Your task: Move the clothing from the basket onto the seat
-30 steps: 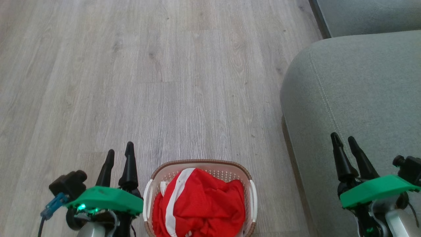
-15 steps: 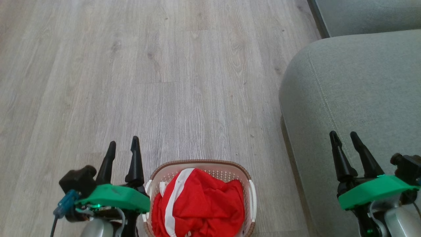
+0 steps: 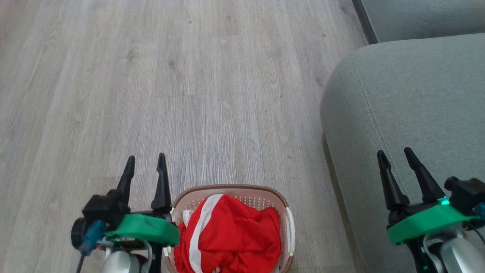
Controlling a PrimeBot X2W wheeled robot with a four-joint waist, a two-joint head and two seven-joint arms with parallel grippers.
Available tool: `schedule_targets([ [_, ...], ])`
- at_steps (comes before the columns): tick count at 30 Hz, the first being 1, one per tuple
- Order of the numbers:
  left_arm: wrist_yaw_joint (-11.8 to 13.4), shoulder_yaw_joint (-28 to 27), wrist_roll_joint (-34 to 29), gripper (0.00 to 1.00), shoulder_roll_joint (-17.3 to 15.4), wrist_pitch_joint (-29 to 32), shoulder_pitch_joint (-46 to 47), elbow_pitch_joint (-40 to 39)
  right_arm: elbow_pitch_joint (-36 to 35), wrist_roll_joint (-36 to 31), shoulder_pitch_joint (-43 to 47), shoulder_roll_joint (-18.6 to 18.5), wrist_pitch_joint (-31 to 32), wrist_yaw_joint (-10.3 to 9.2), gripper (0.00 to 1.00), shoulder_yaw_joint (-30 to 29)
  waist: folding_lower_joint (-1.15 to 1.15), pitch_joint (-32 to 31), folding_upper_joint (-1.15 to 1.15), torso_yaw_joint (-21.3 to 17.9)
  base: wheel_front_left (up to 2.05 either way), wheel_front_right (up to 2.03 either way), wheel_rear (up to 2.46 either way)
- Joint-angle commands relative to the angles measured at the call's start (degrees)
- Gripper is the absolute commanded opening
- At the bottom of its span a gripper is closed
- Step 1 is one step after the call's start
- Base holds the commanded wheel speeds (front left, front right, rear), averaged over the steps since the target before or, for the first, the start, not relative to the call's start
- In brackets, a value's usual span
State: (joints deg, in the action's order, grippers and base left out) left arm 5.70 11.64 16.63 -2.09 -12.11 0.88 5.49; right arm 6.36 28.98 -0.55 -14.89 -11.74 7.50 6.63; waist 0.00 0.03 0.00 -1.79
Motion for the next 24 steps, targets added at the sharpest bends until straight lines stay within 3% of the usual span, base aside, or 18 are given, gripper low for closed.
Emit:
schedule_targets([
  [1, 0.63, -1.05, -2.47, 1.00, -0.72, -0.89, 2.89, -2.70, -2.35, -2.10, -2.71, -1.95, -1.25, -0.01, 1.00, 1.25, 0.00, 0.01, 0.00, 0.00, 0.00, 0.00, 0.00],
  [14, 1.92, 0.06, -10.54, 1.00, -0.78, -2.89, 2.98, -4.08, -3.21, -8.78, -2.94, -3.29, -3.26, -0.01, 1.00, 2.95, 0.00, -0.10, 0.00, -0.10, 0.00, 0.00, 0.00],
  [24, 1.95, -0.15, -10.17, 1.00, -0.78, -2.89, 2.93, -4.07, -3.01, -8.44, -3.05, -3.34, -3.26, -0.01, 1.00, 3.00, 0.00, -0.06, 0.00, -0.32, 0.00, 0.00, 0.00],
])
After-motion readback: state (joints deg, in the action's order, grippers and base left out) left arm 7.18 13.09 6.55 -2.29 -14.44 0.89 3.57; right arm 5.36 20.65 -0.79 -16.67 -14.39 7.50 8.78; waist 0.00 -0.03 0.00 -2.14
